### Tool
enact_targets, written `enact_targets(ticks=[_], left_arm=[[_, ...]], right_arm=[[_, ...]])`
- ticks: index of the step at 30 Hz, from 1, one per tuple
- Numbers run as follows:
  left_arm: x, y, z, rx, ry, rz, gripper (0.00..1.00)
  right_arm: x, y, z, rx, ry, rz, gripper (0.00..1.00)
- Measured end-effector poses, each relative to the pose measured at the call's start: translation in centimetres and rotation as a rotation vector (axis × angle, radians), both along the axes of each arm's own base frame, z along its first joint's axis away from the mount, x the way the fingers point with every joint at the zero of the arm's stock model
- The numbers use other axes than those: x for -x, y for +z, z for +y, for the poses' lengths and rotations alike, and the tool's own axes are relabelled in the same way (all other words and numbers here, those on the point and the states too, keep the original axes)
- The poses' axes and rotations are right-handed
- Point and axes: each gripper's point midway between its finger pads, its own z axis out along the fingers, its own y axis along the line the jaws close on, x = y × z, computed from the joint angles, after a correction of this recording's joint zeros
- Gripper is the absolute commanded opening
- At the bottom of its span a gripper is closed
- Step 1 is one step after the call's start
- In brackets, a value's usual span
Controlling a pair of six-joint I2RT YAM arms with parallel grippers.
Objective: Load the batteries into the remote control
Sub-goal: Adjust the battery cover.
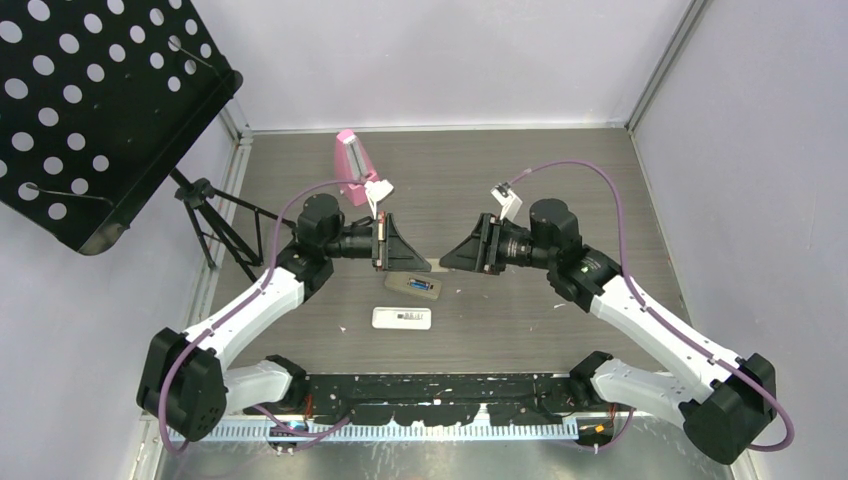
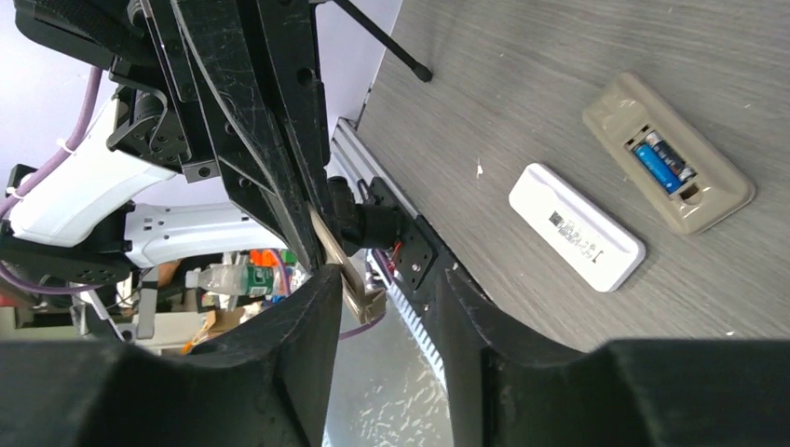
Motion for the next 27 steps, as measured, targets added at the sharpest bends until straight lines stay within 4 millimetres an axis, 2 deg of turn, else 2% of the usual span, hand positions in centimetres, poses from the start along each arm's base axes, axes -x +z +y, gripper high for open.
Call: enact_targets(ticks=[5, 12, 14, 17, 20, 22, 24, 27], left_arm=[[0.1, -0.2, 0.0, -0.006, -0.002, 0.007, 0.0], [0.3, -0.3, 0.1, -0.01, -0.014, 0.008, 0.0], [0.4, -0.4, 0.2, -0.011, -0.02, 0.008, 0.11], [0.4, -0.5, 0.2, -0.014, -0.022, 0.008, 0.37], [0.1, -0.8, 0.2, -0.025, 0.0, 0.018, 0.62], [-0.2, -1.0, 0.1, -0.033, 0.019, 0.012, 0.72], [-0.7, -1.4, 0.1, -0.048, 0.051, 0.009, 0.77], [-1.8, -2.4, 0.5, -0.096, 0.129, -0.002, 0.85]], right_arm=[[0.6, 0.1, 0.6, -0.016, 0.048, 0.012, 0.34], [1.2, 0.4, 0.8, -0.033, 0.085, 0.014, 0.11], [1.4, 0.5, 0.8, -0.036, 0.092, 0.015, 0.06], [1.5, 0.6, 0.9, -0.04, 0.1, 0.015, 0.01], [1.5, 0.8, 1.0, -0.049, 0.097, 0.019, 0.01], [1.3, 0.7, 1.0, -0.049, 0.08, 0.02, 0.01], [0.7, 0.4, 0.9, -0.042, 0.043, 0.027, 0.01], [-0.2, -1.2, 0.6, -0.02, -0.03, 0.06, 0.01]])
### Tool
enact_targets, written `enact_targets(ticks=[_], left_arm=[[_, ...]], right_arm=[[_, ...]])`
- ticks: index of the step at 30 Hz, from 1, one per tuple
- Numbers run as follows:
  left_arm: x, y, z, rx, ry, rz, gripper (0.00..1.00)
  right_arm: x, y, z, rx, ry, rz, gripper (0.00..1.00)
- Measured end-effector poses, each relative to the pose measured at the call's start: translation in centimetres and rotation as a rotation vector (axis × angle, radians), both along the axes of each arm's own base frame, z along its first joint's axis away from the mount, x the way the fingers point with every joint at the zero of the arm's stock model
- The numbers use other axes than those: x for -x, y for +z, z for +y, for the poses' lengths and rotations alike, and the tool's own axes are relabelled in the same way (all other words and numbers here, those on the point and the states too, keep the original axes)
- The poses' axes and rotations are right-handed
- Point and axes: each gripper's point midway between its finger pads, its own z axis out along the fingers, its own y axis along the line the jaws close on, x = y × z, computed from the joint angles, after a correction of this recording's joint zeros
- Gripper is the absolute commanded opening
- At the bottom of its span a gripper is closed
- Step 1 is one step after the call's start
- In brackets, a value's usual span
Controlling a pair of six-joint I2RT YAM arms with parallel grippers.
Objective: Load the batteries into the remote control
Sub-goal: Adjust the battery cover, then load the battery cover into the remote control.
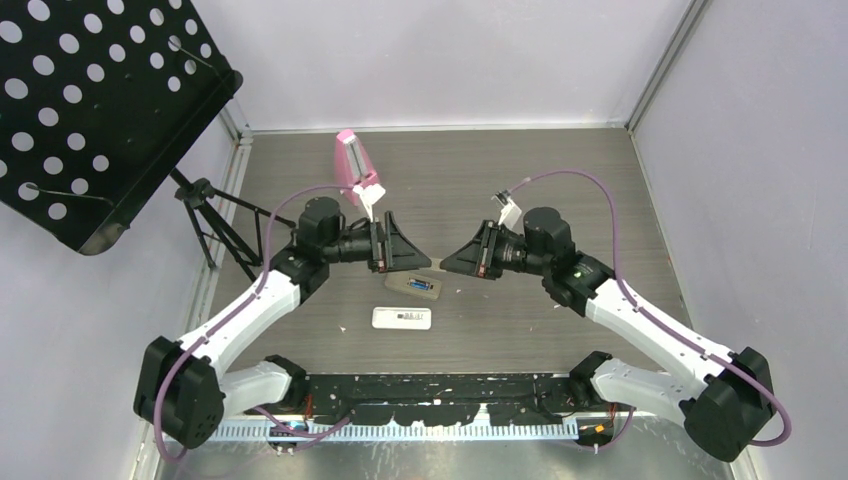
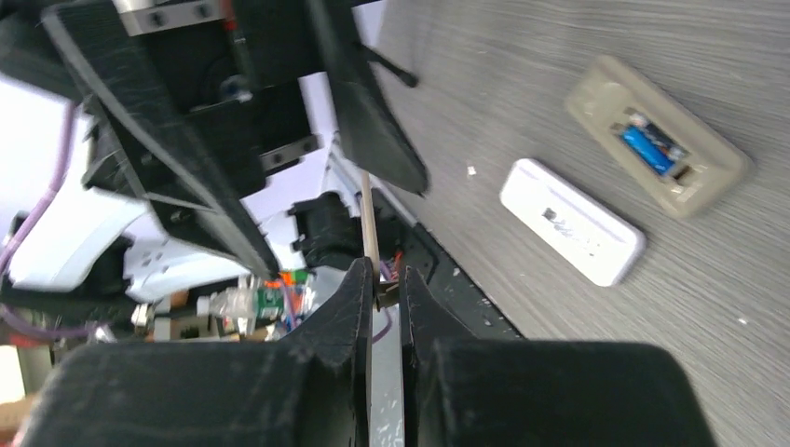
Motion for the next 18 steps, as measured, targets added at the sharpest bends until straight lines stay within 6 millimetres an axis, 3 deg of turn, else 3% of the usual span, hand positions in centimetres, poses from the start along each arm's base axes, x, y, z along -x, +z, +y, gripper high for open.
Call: enact_targets(ticks=[5, 10, 14, 18], left_arm=[[-2.8, -3.6, 3.0, -0.21, 0.263, -0.022, 0.86], [-4.5, -8.8, 7.4, -0.476, 0.474, -0.002, 0.86], [-4.1, -12.9, 9.5, -0.615, 0.52, 0.051, 0.75], [-3.7, -16.0, 10.3, -0.693, 0.52, 0.105, 0.62]], right_arm=[[-1.7, -5.3, -0.7, 0.073, -0.16, 0.136, 0.01], [-2.9, -10.4, 0.8, 0.145, -0.248, 0.257, 0.01], [-3.5, -13.3, 2.5, 0.185, -0.283, 0.293, 0.01], [-4.4, -15.6, 3.6, 0.219, -0.316, 0.331, 0.01]])
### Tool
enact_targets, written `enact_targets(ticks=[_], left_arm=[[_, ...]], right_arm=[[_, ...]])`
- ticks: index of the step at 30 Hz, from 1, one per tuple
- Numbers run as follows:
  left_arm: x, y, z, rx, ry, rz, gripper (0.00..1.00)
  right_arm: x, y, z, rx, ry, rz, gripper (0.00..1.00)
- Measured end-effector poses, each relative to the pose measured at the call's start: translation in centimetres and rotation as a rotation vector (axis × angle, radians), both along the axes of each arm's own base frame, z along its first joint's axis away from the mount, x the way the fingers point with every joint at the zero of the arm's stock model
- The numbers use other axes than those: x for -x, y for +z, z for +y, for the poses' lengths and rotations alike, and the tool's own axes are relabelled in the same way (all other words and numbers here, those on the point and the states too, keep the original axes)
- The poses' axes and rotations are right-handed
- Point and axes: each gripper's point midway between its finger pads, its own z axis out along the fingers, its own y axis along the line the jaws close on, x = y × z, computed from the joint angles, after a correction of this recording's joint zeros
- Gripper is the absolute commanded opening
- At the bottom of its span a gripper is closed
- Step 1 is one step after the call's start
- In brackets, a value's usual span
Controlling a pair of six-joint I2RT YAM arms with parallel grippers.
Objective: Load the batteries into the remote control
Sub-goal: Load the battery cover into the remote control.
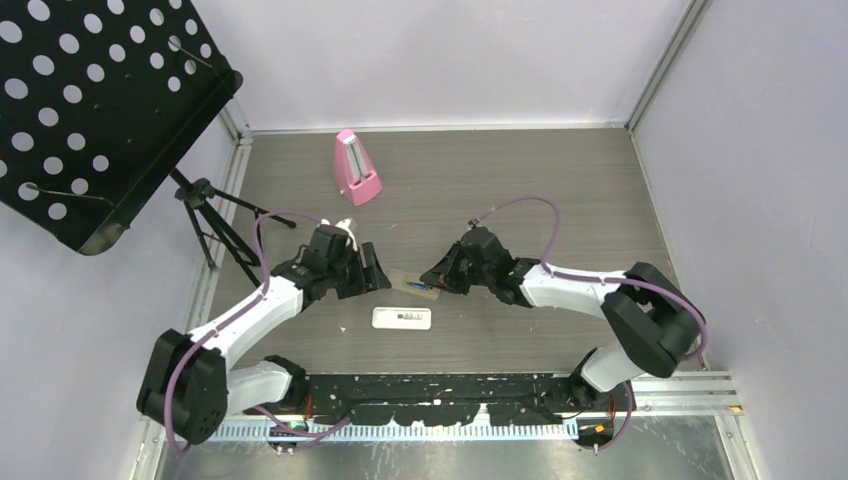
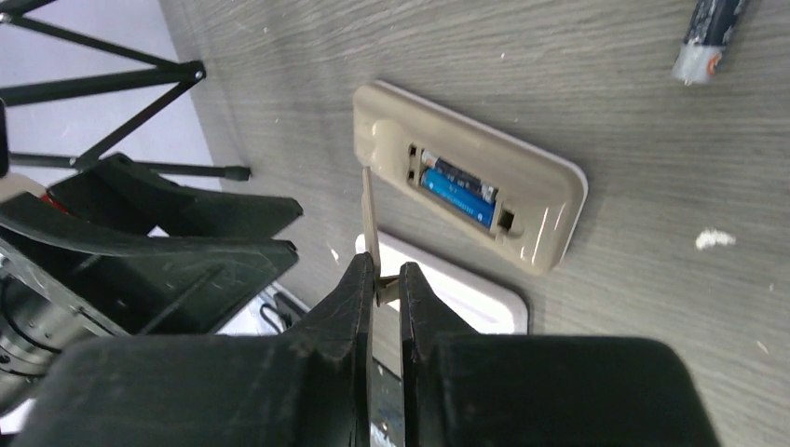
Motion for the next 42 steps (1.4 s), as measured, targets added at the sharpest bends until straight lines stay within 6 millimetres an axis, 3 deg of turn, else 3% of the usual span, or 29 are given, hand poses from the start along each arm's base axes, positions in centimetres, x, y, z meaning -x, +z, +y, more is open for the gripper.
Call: enact_targets(ticks=[5, 10, 25, 42], left_arm=[[-0.1, -2.2, 0.2, -0.023, 0.006, 0.048, 0.61], [-0.9, -2.8, -0.1, -0.016, 0.009, 0.036, 0.61], [-2.8, -5.2, -0.6, -0.022, 0.019, 0.043, 0.54], [-3.8, -5.2, -1.0, -0.016, 0.015, 0.023, 0.54]], right_arm=[[-1.3, -1.4, 0.6, 0.026, -0.045, 0.014, 0.01], [-2.1, -1.7, 0.7, 0.036, -0.074, 0.01, 0.01], [-1.6, -1.8, 0.4, 0.033, -0.08, 0.026, 0.01], [-1.0, -2.4, 0.3, 0.049, -0.043, 0.028, 0.01]])
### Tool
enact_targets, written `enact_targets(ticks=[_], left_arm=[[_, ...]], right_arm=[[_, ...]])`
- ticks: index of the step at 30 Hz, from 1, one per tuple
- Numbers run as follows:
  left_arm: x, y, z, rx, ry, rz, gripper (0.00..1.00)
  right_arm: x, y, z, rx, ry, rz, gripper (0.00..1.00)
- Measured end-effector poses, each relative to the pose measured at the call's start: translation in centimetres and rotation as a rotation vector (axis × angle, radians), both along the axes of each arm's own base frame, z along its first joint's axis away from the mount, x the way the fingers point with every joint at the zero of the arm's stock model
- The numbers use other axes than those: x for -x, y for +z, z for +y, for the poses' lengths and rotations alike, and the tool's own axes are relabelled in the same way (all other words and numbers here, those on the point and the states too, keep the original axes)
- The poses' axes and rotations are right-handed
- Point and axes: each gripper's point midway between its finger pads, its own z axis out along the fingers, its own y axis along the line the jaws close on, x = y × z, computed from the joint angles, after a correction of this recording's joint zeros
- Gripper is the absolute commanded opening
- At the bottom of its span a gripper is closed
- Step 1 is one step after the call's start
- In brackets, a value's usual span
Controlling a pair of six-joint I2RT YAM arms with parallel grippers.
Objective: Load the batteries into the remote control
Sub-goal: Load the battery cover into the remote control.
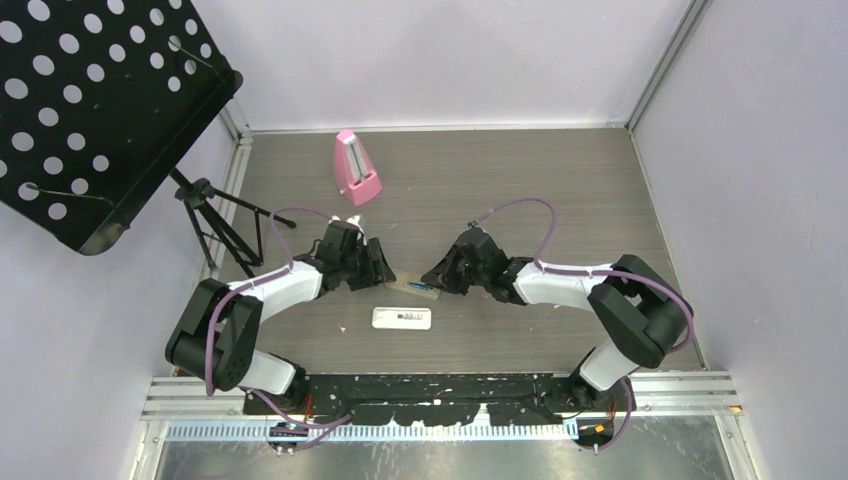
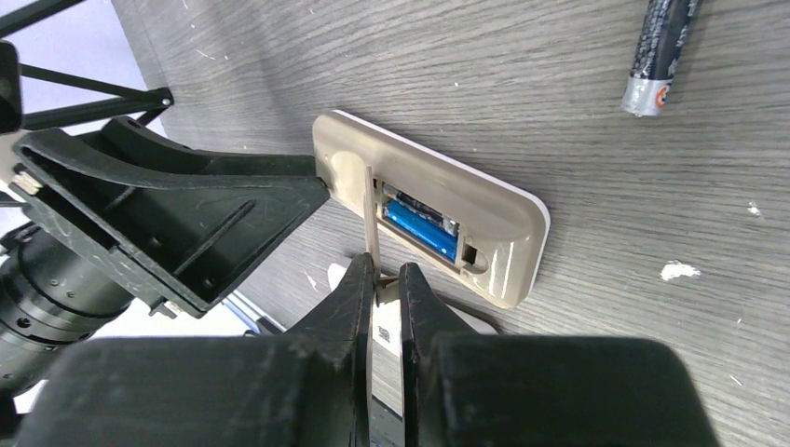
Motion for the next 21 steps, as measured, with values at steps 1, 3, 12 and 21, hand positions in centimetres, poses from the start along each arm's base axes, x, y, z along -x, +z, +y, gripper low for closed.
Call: enact_targets(ticks=[1, 3, 12, 21], left_arm=[[-0.01, 0.0, 0.0, 0.0, 0.0, 0.0, 0.54], [-0.01, 0.03, -0.03, 0.002, -0.001, -0.001, 0.54], [0.02, 0.13, -0.22, 0.011, -0.008, -0.001, 0.5], [-0.05, -0.16, -0.42, 0.014, -0.017, 0.007, 0.49]], right_arm=[[0.04, -0.14, 0.01, 0.002, 0.003, 0.002, 0.01], [0.17, -0.46, 0.03, 0.007, 0.01, 0.009, 0.01], [0.24, -0.61, 0.15, 0.006, 0.021, 0.01, 0.01], [0.39, -0.62, 0.18, 0.007, 0.033, 0.009, 0.01]])
